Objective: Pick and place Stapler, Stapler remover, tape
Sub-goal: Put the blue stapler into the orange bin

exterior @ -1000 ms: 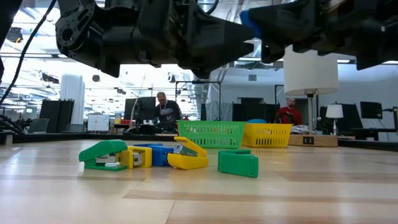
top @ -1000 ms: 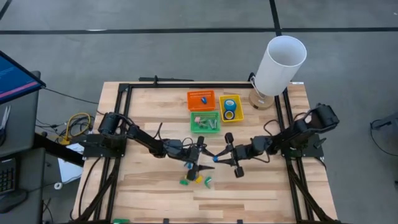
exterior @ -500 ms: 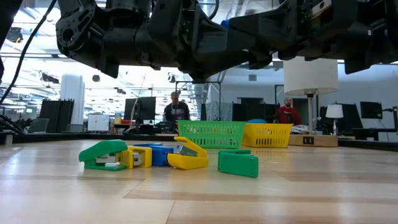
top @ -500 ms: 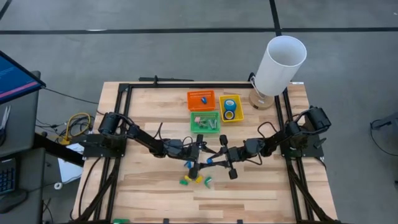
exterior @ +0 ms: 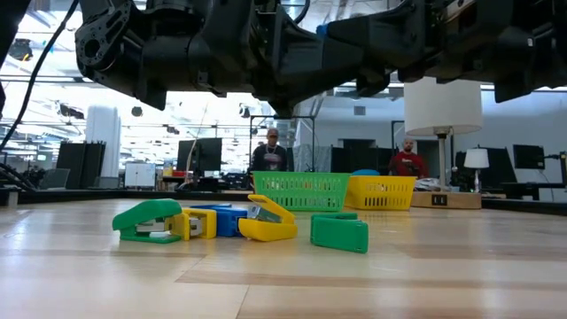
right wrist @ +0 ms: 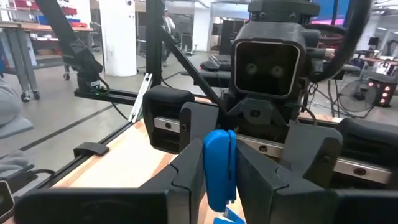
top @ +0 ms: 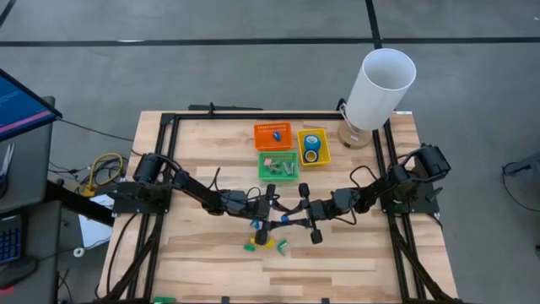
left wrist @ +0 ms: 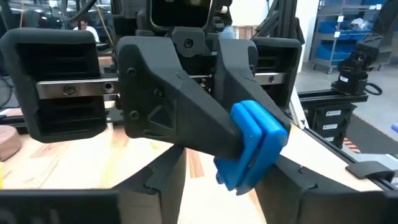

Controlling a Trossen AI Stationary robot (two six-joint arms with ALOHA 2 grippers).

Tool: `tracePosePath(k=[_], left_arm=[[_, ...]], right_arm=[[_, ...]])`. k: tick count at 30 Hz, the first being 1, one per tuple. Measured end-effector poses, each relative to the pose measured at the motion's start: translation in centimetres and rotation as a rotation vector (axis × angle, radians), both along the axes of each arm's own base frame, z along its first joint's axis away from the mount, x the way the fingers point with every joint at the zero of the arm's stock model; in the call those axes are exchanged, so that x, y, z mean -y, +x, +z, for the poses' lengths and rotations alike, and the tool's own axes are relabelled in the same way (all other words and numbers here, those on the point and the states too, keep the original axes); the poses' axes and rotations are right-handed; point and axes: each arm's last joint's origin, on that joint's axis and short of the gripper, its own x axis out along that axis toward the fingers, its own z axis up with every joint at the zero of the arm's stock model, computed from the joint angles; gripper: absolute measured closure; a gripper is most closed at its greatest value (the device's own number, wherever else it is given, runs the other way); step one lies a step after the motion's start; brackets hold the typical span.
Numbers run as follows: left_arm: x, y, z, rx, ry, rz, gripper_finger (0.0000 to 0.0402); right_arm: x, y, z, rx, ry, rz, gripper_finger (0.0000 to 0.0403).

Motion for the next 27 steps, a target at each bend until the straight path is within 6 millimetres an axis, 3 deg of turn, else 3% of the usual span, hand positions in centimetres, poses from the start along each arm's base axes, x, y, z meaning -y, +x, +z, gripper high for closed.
tracePosePath(k=[14, 27], left_arm=[[0.05, -0.01, 0.03, 0.008, 0.033, -0.004, 0.0351], [-0.06, 0.01, 0.03, 0.008, 0.032, -0.002, 0.0349]], right_arm=[[0.06, 0.02, -0.04, -0.005, 0.001, -0.010, 0.0328], [0.09, 0.01, -0.08, -0.008, 0.000, -0.022, 0.0328]])
